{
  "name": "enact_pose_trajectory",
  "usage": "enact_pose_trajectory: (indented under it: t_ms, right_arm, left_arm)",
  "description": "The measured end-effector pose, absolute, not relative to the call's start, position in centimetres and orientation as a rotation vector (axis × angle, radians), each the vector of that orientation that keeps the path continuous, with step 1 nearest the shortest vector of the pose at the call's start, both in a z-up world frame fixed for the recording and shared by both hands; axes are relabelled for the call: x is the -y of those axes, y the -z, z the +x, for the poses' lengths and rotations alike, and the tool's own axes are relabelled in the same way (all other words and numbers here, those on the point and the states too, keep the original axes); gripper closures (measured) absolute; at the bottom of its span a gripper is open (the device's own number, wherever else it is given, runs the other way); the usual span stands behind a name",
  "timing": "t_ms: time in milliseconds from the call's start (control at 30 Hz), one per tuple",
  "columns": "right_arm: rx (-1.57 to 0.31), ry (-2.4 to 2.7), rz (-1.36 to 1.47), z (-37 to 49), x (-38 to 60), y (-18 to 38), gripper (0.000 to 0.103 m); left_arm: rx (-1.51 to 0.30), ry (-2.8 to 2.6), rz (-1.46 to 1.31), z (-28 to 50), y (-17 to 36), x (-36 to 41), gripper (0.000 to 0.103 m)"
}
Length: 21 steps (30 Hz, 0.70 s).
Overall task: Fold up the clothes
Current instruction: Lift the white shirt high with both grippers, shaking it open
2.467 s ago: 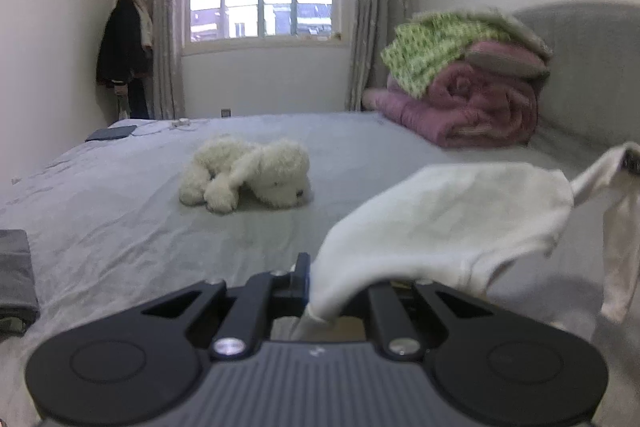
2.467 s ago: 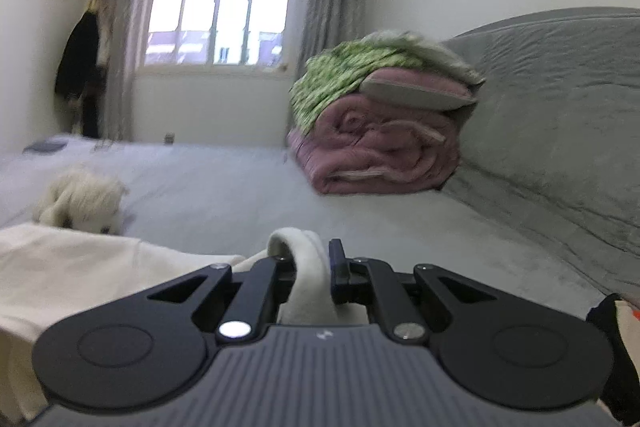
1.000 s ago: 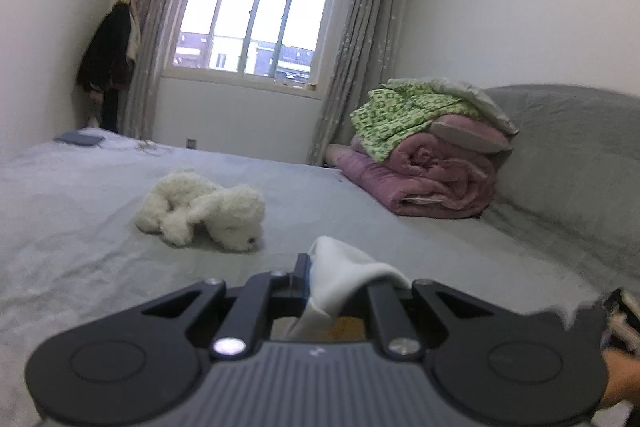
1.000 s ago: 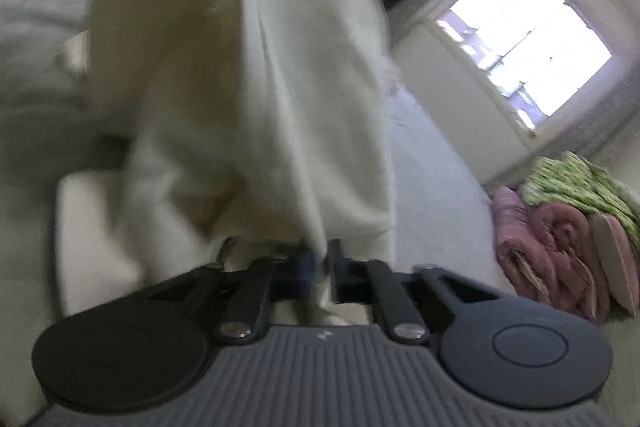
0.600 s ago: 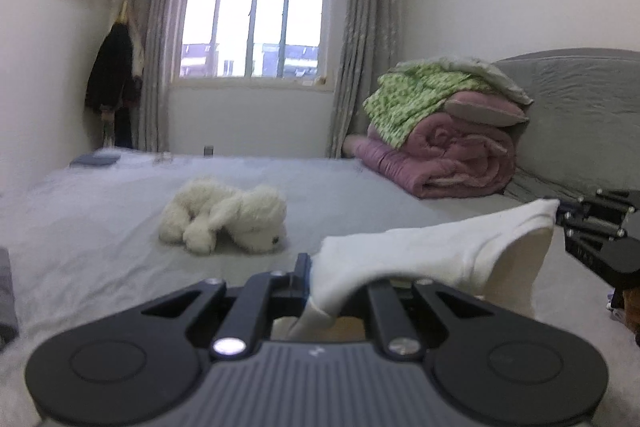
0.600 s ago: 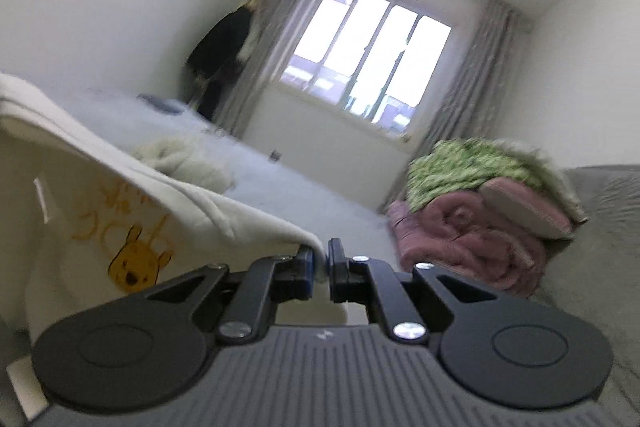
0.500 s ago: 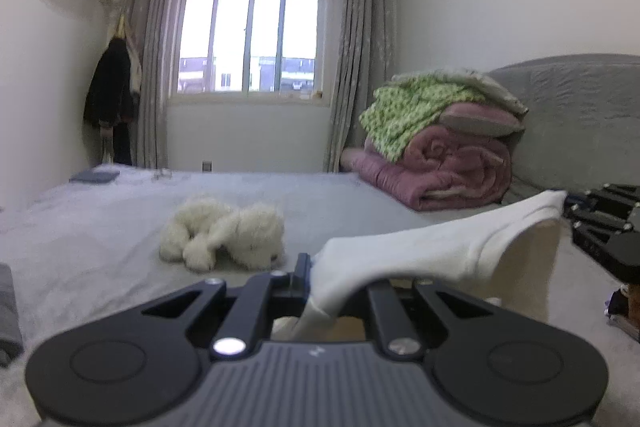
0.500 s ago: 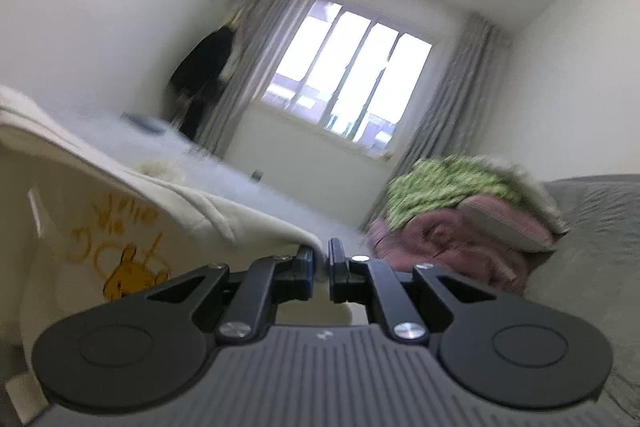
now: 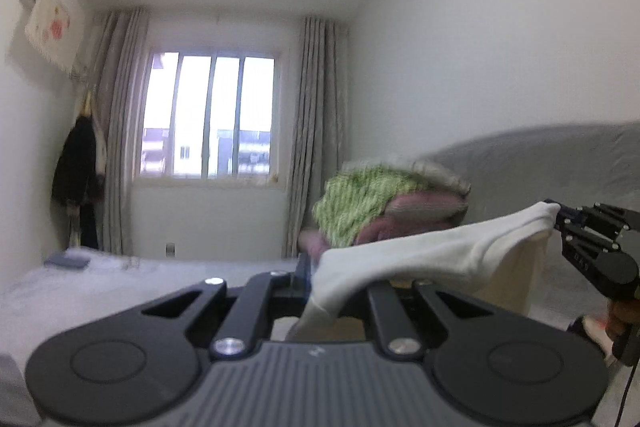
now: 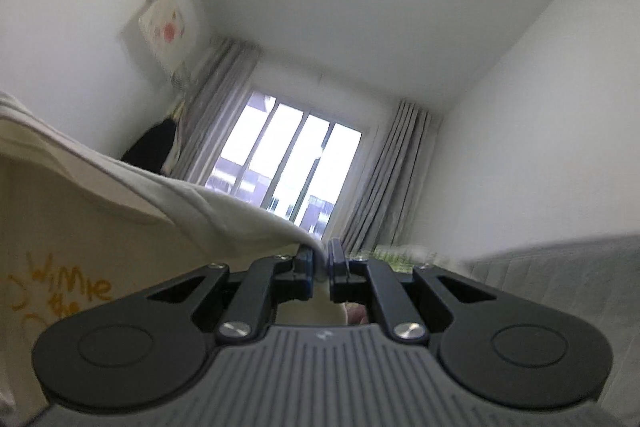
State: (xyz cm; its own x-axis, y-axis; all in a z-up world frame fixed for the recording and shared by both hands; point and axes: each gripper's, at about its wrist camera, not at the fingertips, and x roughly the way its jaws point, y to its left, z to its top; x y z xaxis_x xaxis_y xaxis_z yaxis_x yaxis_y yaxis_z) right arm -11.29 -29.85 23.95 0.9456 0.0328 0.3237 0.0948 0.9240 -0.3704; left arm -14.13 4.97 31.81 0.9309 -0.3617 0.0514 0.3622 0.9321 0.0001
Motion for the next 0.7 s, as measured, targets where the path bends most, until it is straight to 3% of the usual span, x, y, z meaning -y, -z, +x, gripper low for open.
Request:
enact_pose_trajectory:
  t_ms: [333, 533, 700]
  right_arm:
    - [0.566, 0.053, -0.426, -16.5, 29.7, -29.8, 0.097]
    - [0.542, 0.045, -0.458, -14.5, 29.7, -29.6, 0.097]
    - [0.326, 0.001, -0.487, -6.0, 29.7, -26.0, 0.097]
  left_arm:
    - [0.248, 0.367, -0.017, -21.4, -39.6, -6.8, 0.095]
    - [0.176, 0.328, 0.031, -20.1, -38.4, -5.7, 0.095]
    - [-0.058, 0.250, 0.069, -12.4, -33.8, -3.4, 0.095]
